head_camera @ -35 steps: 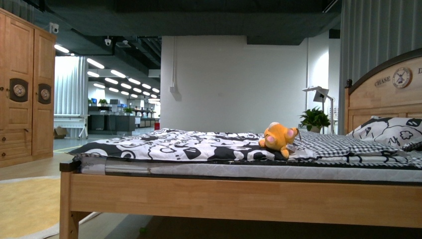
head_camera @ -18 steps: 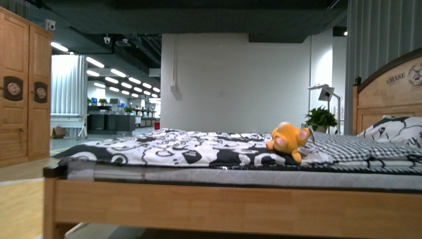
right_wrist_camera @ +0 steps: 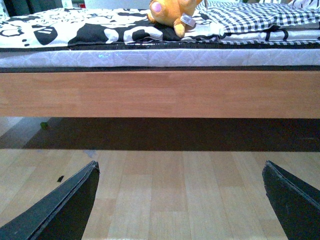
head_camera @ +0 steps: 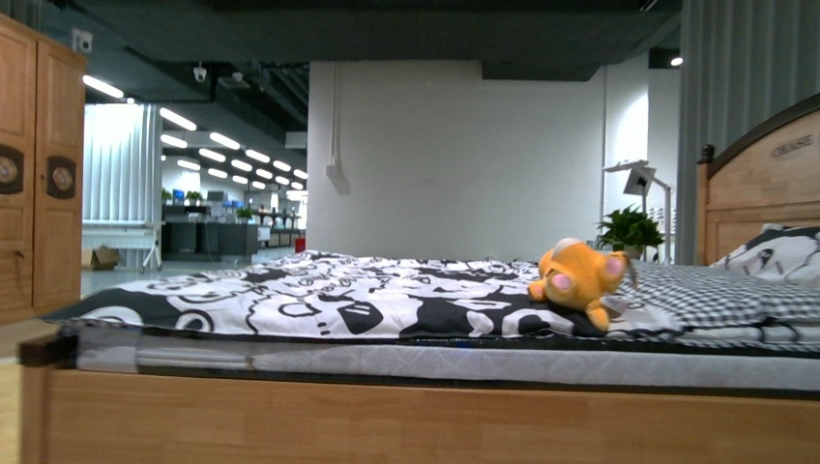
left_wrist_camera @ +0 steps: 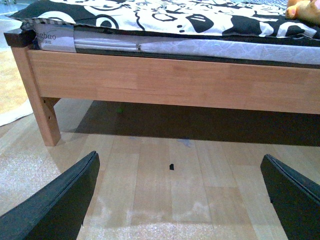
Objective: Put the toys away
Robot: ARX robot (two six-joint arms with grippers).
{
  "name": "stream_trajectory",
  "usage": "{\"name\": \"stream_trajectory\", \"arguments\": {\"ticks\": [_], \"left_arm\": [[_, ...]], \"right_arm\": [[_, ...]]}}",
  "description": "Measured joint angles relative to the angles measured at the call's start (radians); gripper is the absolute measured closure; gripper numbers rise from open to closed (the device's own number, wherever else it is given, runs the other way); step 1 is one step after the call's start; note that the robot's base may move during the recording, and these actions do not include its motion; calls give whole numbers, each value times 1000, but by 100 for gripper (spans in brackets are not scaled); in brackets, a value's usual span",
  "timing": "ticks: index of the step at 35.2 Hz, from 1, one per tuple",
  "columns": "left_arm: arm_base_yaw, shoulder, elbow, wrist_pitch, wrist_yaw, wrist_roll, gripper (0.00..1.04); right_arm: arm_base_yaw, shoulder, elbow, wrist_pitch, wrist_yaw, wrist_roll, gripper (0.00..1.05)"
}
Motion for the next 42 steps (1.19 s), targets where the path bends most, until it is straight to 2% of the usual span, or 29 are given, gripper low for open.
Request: {"name": "stream_trajectory", "arguments": {"ticks": [42], "left_arm": [[0, 0, 0, 0, 1, 0, 6]], "right_arm": [[0, 0, 0, 0, 0, 0, 6]]}}
